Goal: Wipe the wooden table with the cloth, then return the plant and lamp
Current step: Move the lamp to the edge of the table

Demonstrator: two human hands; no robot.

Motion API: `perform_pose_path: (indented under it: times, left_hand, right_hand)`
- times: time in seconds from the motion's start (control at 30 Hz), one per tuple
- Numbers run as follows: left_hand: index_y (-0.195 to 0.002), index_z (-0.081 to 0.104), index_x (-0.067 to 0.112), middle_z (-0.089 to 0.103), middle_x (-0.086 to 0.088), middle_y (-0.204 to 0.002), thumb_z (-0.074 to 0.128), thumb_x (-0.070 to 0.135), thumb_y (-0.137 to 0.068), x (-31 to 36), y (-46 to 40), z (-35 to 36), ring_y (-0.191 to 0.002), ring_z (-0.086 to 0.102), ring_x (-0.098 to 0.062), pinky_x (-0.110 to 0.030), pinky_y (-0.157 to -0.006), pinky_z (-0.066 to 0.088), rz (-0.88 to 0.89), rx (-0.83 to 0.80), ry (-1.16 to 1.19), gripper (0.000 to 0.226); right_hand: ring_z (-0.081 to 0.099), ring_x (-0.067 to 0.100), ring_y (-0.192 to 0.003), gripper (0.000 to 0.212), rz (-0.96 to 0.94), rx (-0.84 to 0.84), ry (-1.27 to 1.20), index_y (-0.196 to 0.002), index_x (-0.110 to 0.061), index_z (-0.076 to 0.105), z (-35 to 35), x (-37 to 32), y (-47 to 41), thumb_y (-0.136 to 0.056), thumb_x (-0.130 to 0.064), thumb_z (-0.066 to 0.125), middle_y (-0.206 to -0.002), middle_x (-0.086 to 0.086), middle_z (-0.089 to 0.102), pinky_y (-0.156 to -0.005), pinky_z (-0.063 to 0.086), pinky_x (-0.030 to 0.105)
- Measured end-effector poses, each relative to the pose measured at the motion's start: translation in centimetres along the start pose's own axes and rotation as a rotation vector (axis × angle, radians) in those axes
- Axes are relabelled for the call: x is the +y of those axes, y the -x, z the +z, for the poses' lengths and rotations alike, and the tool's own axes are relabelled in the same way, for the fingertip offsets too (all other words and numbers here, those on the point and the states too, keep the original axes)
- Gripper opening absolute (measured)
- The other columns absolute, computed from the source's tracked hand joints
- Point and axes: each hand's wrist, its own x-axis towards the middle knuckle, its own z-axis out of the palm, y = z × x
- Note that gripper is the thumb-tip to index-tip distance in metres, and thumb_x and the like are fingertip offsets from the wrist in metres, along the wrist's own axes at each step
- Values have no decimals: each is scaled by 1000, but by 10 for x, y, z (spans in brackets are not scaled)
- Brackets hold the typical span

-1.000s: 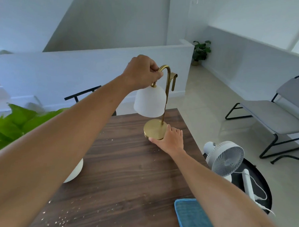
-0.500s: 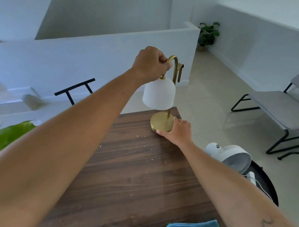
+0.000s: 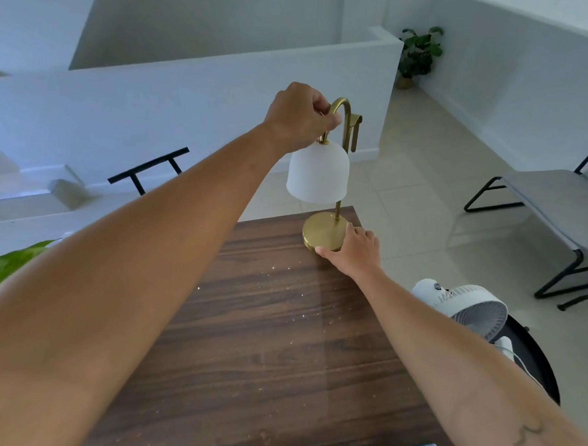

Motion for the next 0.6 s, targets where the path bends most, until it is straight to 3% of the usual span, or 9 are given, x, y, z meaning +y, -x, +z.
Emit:
perform_pose_path:
  times: [0.27, 0.43, 0.53, 0.6]
  left_hand:
    - [-116, 70, 12, 67, -3, -118, 67, 40, -90, -2, 22, -15, -104, 60, -18, -30, -88, 48, 7, -57, -93, 38]
    - [-110, 69, 10, 62, 5, -107, 59, 52, -92, -15, 55, -45, -99, 57, -13, -26, -83, 42, -45, -84, -79, 46]
    - [-94, 64, 14, 60, 1, -98, 57, 54, -92, -37, 78, -73, -90, 56, -15, -24, -76, 45, -85, -65, -122, 41]
    - [-92, 65, 11, 64, -3, -98, 59, 56, -89, -52, 96, -98, -90, 58, -17, -28, -82, 47, -126, -28, -127, 46]
  right_hand:
    - [44, 34, -132, 88, 23, 20, -39, -144, -4, 40, -8, -21, 29, -86, -67, 57, -143, 16, 49, -113, 34, 48]
    - [43, 33, -136, 78, -93, 13, -105, -146, -12, 41, -16, -63, 60, -91, -65, 50, -146, 13, 50, -113, 33, 50]
    - [43, 32, -137, 77, -179, -5, -138, -148, -13, 41, -23, -98, 79, -92, -66, 49, -147, 11, 50, -112, 37, 48]
    - [42, 31, -140, 79, -229, -20, -182, -149, -14, 41, -27, -123, 91, -91, -67, 50, -150, 10, 47, -114, 37, 48]
